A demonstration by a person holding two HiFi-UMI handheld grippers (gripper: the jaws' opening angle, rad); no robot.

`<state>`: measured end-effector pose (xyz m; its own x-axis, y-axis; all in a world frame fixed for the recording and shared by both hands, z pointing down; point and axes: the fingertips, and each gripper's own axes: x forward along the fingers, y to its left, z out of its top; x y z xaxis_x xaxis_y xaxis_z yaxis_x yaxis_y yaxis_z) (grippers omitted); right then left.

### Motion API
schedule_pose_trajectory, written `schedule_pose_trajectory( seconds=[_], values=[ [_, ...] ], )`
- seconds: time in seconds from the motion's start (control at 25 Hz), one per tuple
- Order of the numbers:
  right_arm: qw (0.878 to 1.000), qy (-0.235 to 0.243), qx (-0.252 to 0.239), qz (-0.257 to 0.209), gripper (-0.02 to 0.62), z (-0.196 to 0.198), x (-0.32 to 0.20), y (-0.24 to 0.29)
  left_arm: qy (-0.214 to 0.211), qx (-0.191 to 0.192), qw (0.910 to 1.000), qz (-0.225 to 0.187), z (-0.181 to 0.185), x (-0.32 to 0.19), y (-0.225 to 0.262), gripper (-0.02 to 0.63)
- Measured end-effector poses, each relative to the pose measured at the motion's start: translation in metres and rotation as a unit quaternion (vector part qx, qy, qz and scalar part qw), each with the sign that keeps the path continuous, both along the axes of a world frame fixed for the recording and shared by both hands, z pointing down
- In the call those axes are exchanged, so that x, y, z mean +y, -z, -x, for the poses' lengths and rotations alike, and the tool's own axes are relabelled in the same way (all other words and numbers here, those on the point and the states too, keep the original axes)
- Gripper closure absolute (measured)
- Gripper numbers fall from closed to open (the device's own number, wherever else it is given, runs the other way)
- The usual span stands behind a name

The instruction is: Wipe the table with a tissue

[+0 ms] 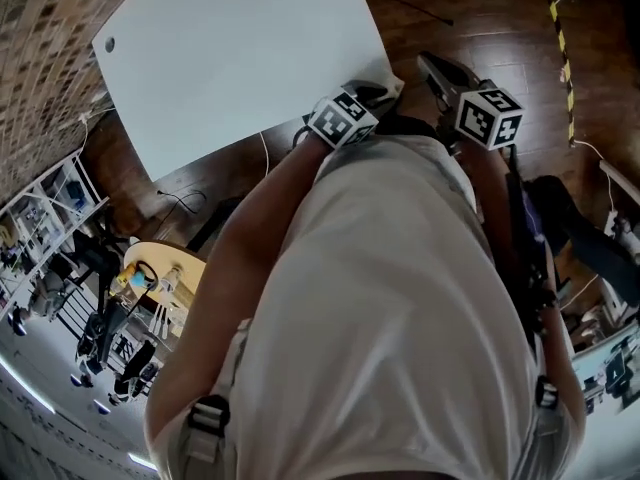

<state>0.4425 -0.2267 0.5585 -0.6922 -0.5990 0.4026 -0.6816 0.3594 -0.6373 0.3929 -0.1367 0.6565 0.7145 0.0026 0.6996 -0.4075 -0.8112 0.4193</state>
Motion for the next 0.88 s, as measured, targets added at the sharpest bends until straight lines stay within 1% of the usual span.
schedule_pose_trajectory(
  seconds=[0.04, 0.12, 0.24, 0.36, 0.44, 0.56, 0.72, 0.8, 0.88],
  values=[
    [1.000, -0.001, 0.002, -0.002, 0.588, -0.003, 0.000, 0.001, 0.002, 0.017, 0.9998, 0.002, -0.001, 0.002, 0.007, 0.538],
    [1.000, -0.007, 0.008, -0.008, 0.588, -0.003, -0.002, 0.005, 0.023, 0.039, 0.9989, -0.010, 0.009, -0.003, 0.021, 0.538],
    [1.000, -0.012, 0.012, -0.023, 0.588, 0.005, -0.007, 0.010, 0.079, 0.049, 0.9947, -0.045, 0.042, -0.022, 0.039, 0.538],
    [1.000, -0.003, 0.014, -0.028, 0.588, 0.025, -0.006, 0.014, 0.143, 0.057, 0.9856, -0.072, 0.080, -0.039, 0.052, 0.538],
    [0.999, 0.012, 0.014, -0.028, 0.588, 0.046, 0.001, 0.019, 0.181, 0.062, 0.9781, -0.082, 0.110, -0.042, 0.062, 0.538],
    [0.998, 0.044, 0.011, -0.040, 0.588, 0.087, 0.011, 0.030, 0.242, 0.066, 0.9634, -0.093, 0.163, -0.039, 0.073, 0.538],
    [0.993, 0.100, 0.002, -0.067, 0.586, 0.144, 0.025, 0.045, 0.321, 0.068, 0.9372, -0.117, 0.234, -0.027, 0.085, 0.538],
    [0.989, 0.127, 0.001, -0.078, 0.586, 0.170, 0.035, 0.052, 0.352, 0.075, 0.9230, -0.135, 0.264, -0.017, 0.096, 0.538],
    [0.984, 0.151, 0.002, -0.091, 0.586, 0.193, 0.045, 0.060, 0.370, 0.089, 0.9111, -0.157, 0.286, -0.006, 0.113, 0.537]
  ],
)
